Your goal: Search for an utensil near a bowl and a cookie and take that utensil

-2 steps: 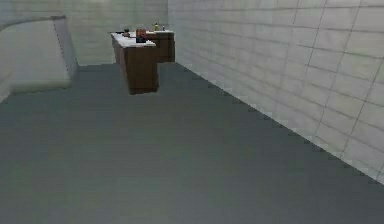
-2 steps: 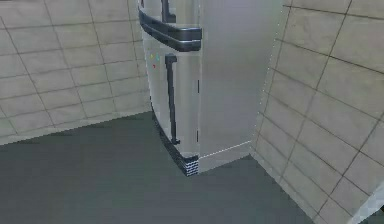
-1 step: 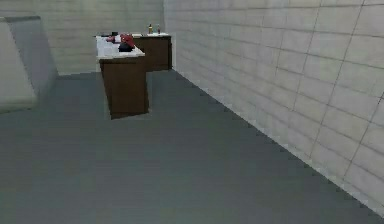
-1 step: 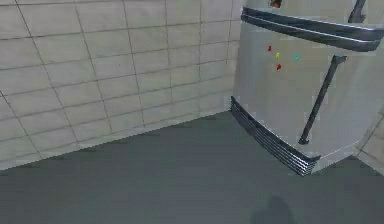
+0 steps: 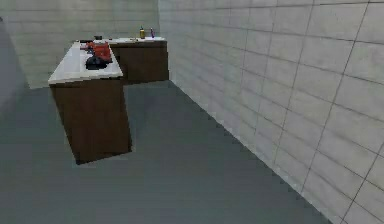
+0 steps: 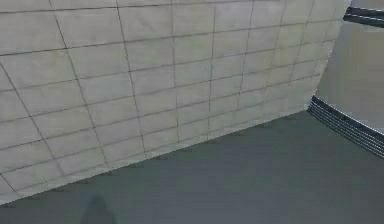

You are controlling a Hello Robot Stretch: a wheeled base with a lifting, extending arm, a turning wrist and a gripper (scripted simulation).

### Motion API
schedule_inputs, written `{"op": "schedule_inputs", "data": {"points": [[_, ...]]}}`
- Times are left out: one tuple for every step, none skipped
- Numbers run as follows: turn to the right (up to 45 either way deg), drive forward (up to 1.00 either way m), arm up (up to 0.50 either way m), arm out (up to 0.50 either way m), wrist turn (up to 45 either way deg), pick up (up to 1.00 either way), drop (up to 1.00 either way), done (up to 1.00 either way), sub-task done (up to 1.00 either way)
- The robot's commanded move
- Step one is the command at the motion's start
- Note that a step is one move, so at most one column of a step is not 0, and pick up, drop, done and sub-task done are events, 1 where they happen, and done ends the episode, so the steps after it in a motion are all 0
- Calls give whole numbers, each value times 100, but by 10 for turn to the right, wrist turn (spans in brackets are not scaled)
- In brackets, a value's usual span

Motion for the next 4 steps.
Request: {"op": "schedule_inputs", "data": {"points": [[0,100,0,0,0,0,0,0,0],[0,85,0,0,0,0,0,0,0],[-210,0,0,0,0,0,0,0,0],[0,100,0,0,0,0,0,0,0]]}}
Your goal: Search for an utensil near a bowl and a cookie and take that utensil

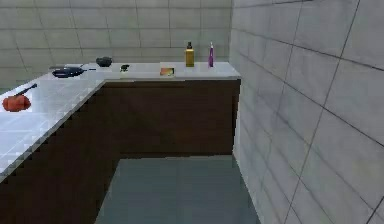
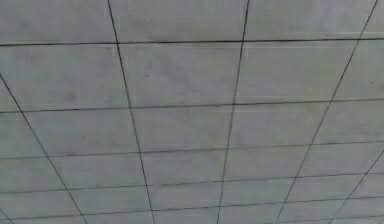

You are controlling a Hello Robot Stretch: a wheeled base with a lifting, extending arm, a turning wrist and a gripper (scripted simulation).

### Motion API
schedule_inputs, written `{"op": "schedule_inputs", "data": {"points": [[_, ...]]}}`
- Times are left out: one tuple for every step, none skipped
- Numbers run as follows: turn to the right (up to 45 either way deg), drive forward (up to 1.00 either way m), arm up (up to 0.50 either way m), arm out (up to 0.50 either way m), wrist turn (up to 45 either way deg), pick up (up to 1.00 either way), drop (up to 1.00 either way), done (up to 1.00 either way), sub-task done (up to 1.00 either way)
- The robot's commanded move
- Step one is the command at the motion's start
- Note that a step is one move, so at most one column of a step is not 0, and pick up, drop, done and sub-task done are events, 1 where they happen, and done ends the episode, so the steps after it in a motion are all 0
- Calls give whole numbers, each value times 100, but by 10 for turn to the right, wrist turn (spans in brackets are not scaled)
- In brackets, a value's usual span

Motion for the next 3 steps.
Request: {"op": "schedule_inputs", "data": {"points": [[0,100,0,0,0,0,0,0,0],[-300,0,0,0,0,0,0,0,0],[0,10,0,0,0,0,0,0,0]]}}
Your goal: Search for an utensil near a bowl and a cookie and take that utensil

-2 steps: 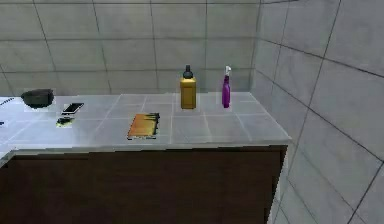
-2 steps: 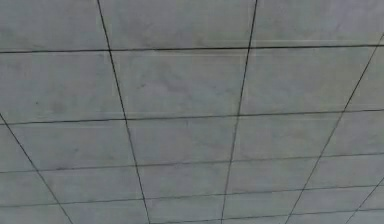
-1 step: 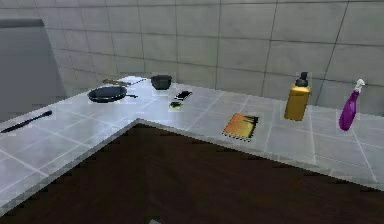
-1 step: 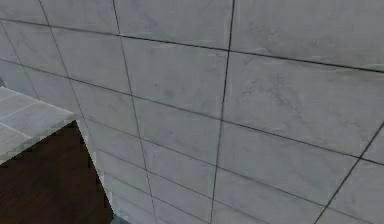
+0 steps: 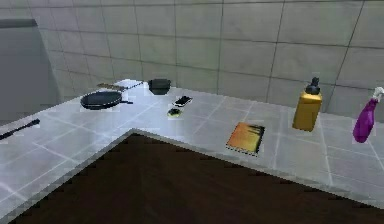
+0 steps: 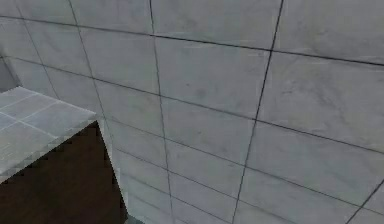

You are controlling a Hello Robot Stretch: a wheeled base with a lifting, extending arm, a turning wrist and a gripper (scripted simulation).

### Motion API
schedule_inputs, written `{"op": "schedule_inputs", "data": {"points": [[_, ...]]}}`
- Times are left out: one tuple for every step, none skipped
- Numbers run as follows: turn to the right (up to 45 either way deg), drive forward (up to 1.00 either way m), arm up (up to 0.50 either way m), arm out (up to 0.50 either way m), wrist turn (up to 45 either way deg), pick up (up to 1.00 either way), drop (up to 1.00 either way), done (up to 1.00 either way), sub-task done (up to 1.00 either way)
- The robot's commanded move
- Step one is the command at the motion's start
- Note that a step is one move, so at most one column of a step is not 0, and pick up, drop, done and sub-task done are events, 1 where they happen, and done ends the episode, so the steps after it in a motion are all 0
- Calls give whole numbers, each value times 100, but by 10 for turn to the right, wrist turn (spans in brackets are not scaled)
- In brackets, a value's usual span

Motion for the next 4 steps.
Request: {"op": "schedule_inputs", "data": {"points": [[270,0,0,0,0,0,0,0,0],[0,15,0,0,0,0,0,0,0],[-450,0,0,0,0,0,0,0,0],[-450,0,0,0,0,0,0,0,0]]}}
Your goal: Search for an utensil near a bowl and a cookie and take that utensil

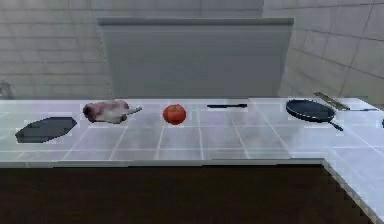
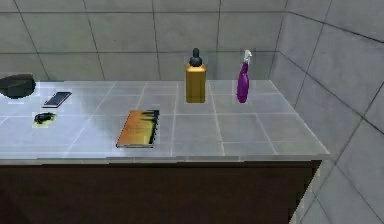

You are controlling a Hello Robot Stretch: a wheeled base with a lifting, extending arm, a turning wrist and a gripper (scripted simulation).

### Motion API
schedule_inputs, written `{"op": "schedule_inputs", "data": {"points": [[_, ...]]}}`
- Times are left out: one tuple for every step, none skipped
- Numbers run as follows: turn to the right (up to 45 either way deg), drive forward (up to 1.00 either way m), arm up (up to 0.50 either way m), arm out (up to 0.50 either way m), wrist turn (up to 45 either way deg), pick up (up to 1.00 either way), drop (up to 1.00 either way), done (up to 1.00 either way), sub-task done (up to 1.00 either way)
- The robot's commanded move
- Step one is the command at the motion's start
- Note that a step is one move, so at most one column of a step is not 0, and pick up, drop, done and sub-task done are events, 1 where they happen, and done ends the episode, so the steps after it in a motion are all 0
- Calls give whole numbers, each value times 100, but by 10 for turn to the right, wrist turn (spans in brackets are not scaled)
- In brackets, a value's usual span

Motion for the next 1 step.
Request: {"op": "schedule_inputs", "data": {"points": [[-450,0,0,0,0,0,0,0,0]]}}
